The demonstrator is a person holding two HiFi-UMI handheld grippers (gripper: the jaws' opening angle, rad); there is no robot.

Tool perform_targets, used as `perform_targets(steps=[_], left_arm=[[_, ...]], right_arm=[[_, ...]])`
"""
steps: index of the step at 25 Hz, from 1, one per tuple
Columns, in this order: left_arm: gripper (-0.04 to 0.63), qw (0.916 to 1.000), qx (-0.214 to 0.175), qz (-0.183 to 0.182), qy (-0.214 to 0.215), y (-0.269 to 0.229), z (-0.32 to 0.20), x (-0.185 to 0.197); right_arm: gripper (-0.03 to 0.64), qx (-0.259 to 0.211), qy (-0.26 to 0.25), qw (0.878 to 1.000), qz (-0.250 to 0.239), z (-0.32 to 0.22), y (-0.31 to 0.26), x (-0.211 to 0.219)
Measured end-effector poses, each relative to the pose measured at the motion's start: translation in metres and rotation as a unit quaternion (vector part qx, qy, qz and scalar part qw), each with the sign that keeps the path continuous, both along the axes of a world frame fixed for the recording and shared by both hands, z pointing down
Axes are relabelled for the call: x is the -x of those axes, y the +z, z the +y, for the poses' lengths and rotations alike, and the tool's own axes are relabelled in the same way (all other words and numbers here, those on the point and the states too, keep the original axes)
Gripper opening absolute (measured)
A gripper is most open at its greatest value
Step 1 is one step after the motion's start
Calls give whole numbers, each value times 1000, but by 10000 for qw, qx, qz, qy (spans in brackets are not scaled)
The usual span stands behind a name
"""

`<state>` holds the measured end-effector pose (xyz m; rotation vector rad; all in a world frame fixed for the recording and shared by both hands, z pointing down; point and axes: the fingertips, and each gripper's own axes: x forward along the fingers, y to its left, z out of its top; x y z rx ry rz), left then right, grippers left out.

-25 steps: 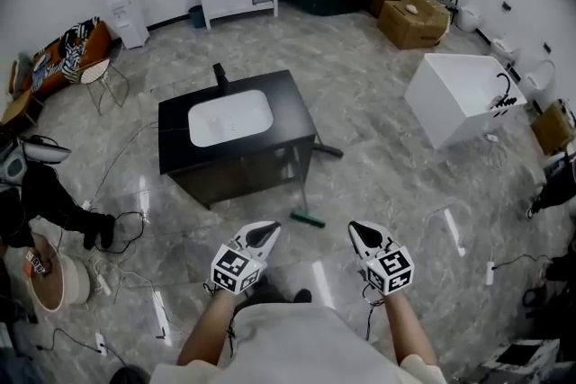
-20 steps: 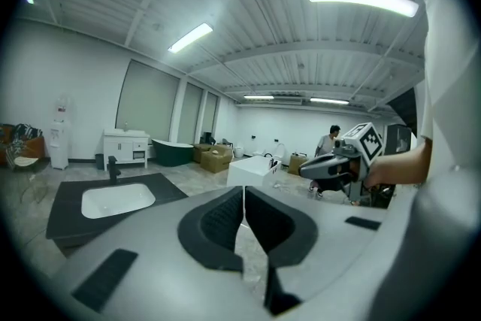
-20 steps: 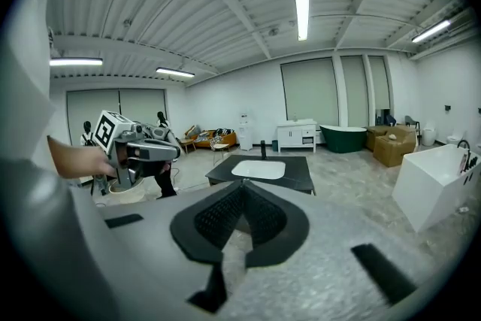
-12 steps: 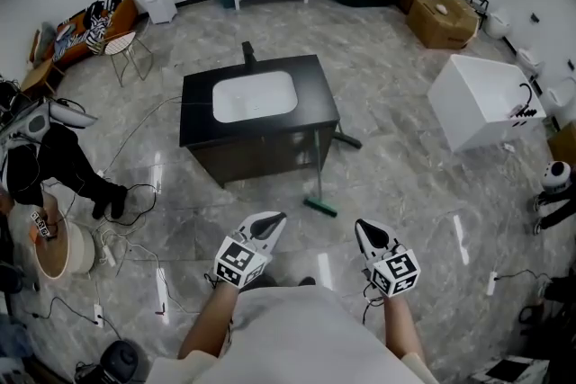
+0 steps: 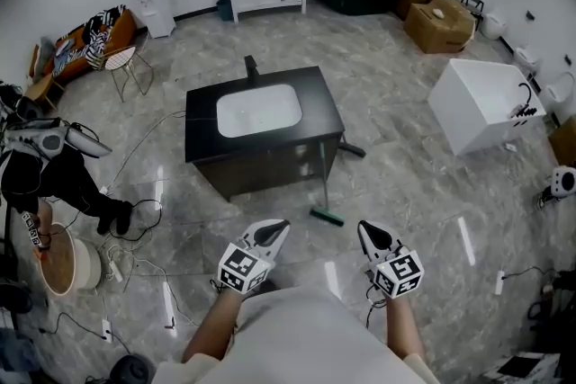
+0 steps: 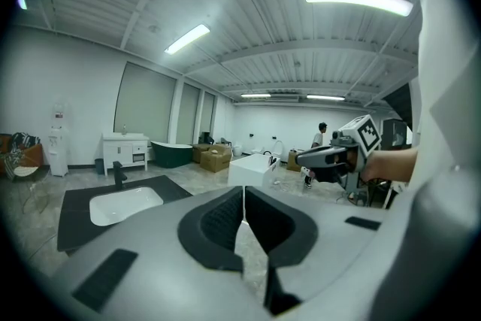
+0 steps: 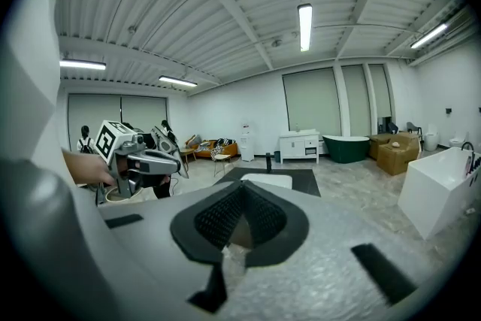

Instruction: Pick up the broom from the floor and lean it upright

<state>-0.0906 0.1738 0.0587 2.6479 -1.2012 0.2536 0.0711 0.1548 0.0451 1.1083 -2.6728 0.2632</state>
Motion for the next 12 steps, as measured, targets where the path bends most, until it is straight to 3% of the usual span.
perform_targets(steps=[12], left_arm=[[9, 9999, -54, 70, 130, -4, -15, 11]], right_arm=[[-2, -28, 0, 9999, 135, -4, -3, 15]])
